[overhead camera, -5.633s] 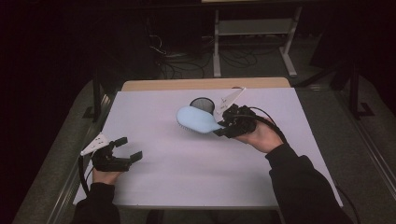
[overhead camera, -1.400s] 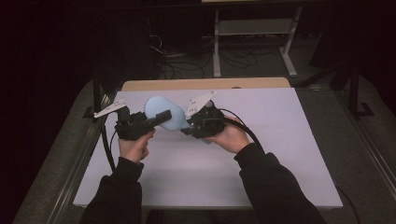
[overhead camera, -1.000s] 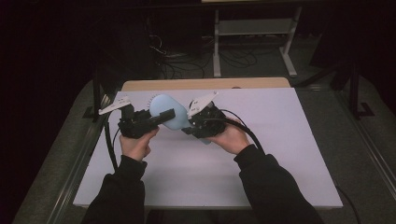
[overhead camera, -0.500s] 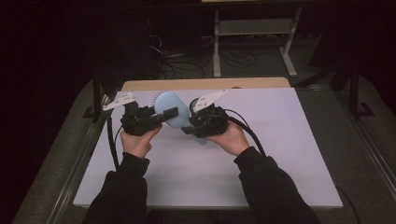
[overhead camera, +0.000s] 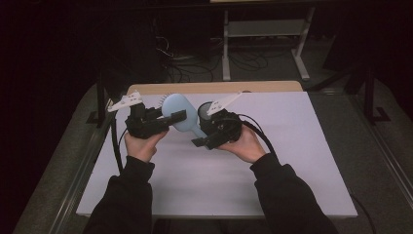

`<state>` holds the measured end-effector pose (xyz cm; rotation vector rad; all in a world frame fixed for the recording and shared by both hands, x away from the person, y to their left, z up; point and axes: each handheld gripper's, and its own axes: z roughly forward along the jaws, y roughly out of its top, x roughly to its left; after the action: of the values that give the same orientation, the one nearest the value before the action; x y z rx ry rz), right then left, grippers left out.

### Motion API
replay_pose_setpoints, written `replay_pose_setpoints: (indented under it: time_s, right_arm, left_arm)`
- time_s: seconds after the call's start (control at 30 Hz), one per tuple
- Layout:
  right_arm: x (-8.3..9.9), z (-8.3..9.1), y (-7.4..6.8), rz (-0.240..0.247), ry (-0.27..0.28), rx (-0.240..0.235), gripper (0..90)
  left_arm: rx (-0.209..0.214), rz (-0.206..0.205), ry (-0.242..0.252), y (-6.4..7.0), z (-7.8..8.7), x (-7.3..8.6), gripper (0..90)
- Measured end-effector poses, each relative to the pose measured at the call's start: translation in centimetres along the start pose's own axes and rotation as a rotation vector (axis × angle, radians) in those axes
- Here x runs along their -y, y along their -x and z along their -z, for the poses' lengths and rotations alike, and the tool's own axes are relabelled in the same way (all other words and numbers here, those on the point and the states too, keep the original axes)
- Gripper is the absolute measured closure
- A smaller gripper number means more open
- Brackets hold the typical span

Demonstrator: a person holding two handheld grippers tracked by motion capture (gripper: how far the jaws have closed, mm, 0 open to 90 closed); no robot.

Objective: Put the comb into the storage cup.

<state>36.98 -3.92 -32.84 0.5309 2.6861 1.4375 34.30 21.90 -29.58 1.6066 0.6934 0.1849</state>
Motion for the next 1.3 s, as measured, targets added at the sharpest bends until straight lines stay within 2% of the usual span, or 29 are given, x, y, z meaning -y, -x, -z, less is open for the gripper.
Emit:
replay_pose_setpoints:
  time_s: [0.23,0.43,0.67,0.87,0.97,1.3]
  right_arm:
    - [1.0,1.0,0.4,-0.052,0.030,0.068,0.1]
    - [2.4,2.0,1.0,-0.081,0.038,0.122,0.0]
    - [3.9,3.7,1.4,-0.113,0.061,0.150,0.0]
    - [5.4,5.2,1.8,-0.135,0.085,0.161,0.2]
    - [6.2,5.9,1.9,-0.142,0.104,0.155,4.6]
    - [7.9,7.2,2.2,-0.173,0.126,0.178,0.0]
  left_arm:
    - [-0.008,-0.036,-0.024,-0.1,0.0,-0.9,51.5]
    - [-0.001,-0.056,-0.033,0.0,-0.3,-1.4,51.6]
    - [0.005,-0.074,-0.045,0.2,-0.9,-1.7,51.5]
    - [0.004,-0.077,-0.041,0.2,-1.1,-2.2,51.5]
    - [0.005,-0.079,-0.035,0.2,-1.3,-2.6,51.5]
    - [-0.002,-0.111,-0.052,0.4,-1.7,-3.7,51.5]
